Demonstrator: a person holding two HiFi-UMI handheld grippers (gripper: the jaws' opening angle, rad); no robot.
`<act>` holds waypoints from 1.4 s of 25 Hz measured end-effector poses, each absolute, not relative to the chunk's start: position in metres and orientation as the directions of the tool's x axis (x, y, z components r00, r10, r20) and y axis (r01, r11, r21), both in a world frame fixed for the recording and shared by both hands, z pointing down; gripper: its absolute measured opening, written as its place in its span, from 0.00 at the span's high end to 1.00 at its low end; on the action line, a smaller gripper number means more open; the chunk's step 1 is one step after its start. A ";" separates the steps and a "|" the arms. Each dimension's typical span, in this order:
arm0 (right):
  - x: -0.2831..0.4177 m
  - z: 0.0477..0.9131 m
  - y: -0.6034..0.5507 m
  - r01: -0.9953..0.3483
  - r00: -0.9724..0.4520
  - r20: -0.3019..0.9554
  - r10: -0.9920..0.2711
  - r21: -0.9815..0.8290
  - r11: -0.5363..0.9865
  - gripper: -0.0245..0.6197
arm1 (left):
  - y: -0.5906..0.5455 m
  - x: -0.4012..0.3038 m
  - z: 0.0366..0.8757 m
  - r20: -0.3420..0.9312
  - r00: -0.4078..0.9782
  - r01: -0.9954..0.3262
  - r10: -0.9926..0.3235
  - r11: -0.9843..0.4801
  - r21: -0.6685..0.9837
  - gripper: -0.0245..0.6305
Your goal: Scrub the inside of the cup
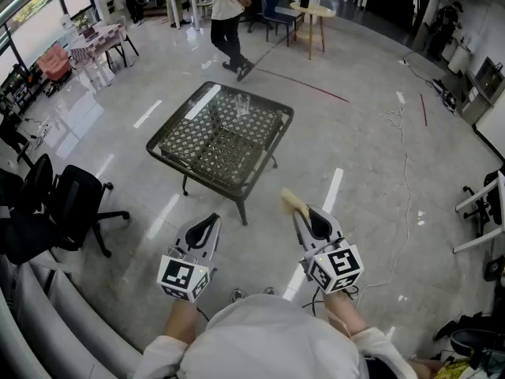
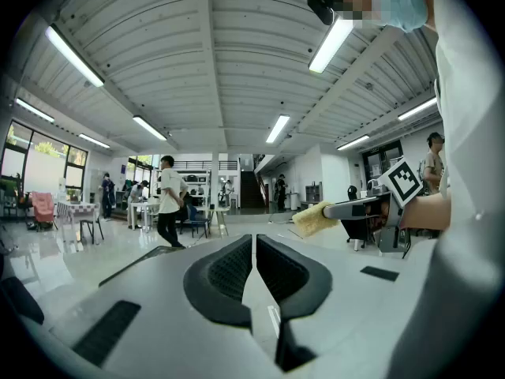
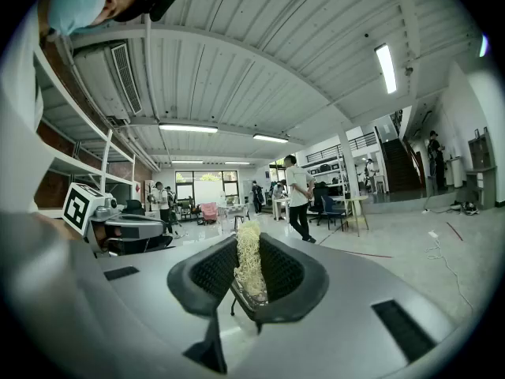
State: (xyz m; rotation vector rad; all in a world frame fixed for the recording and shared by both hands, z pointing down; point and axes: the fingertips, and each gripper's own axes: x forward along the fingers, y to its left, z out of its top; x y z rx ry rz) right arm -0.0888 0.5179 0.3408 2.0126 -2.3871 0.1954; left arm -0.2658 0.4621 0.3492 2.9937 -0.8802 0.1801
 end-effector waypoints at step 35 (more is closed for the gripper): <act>-0.030 0.360 0.461 -0.963 -0.234 0.100 -0.967 -0.163 0.216 0.82 | 0.419 -0.212 0.363 0.033 0.828 -0.561 -0.560 -0.826 0.059 0.90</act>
